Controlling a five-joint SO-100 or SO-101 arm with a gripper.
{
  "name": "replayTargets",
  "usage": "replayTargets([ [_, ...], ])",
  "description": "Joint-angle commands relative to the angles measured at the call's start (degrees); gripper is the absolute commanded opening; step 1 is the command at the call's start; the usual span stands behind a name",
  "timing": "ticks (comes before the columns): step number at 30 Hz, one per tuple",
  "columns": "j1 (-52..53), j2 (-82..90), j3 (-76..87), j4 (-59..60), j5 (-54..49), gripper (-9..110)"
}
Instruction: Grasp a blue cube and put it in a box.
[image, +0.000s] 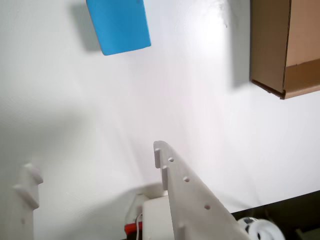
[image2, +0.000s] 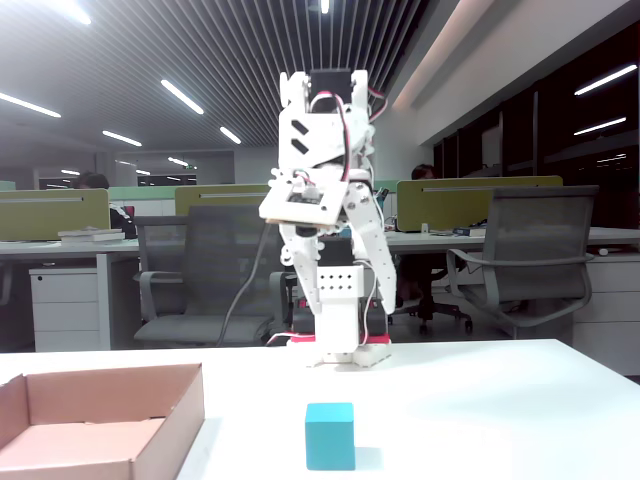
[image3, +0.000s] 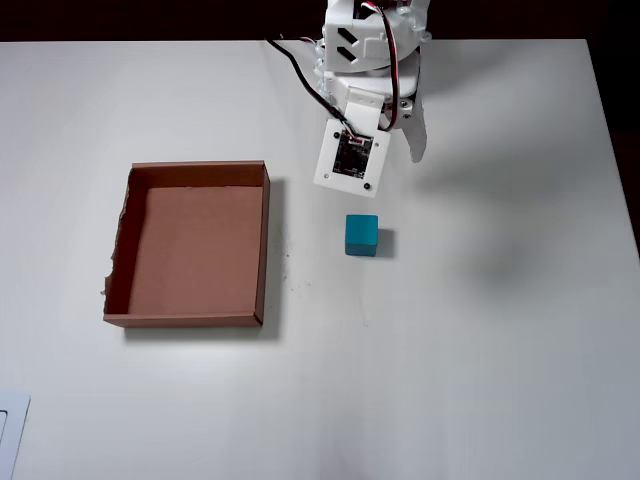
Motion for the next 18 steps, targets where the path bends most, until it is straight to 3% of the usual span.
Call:
replayTargets([
  [1, 0.4, -2.2, -6.1, 0.2, -0.5, 34],
  [18, 0.0, -20.1, -16.5, -1.1, -0.3, 35],
])
